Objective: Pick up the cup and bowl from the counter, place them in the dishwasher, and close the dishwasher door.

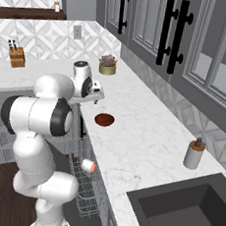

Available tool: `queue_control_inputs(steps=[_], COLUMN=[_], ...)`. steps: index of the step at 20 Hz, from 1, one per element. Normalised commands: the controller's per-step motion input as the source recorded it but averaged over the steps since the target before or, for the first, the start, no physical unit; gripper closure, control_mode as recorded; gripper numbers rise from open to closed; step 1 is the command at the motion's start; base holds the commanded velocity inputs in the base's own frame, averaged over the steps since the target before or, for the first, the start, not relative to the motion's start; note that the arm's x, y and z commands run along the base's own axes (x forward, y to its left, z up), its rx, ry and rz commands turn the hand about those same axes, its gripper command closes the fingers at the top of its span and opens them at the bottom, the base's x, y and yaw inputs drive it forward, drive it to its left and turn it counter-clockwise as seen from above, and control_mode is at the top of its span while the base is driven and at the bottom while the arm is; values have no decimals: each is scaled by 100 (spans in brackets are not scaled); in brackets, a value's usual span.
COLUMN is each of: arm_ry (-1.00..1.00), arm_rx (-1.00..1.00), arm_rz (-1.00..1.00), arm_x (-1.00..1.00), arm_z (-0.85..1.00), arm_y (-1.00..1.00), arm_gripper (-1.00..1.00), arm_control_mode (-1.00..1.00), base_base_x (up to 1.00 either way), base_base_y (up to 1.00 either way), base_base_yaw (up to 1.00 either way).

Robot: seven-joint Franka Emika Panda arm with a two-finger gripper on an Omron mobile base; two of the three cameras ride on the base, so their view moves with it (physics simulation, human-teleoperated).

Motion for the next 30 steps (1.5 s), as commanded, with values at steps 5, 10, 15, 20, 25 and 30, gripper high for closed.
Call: queue_control_inputs(steps=[5,10,15,20,25,30], arm_ry=[12,0,0,-3,-1,0], arm_rx=[-9,-1,0,-2,-2,-2], arm_rz=[0,0,0,3,6,5], arm_x=[0,0,0,18,59,55], arm_z=[-51,-57,-61,-43,-19,-26], arm_y=[-15,-22,-17,-3,-2,-8], arm_gripper=[-100,-100,-100,-100,-100,-100], arm_control_mode=[-100,-100,-100,-100,-100,-100], base_base_x=[0,0,0,0,0,0], base_base_y=[0,0,0,0,0,0], base_base_yaw=[0,0,0,0,0,0])
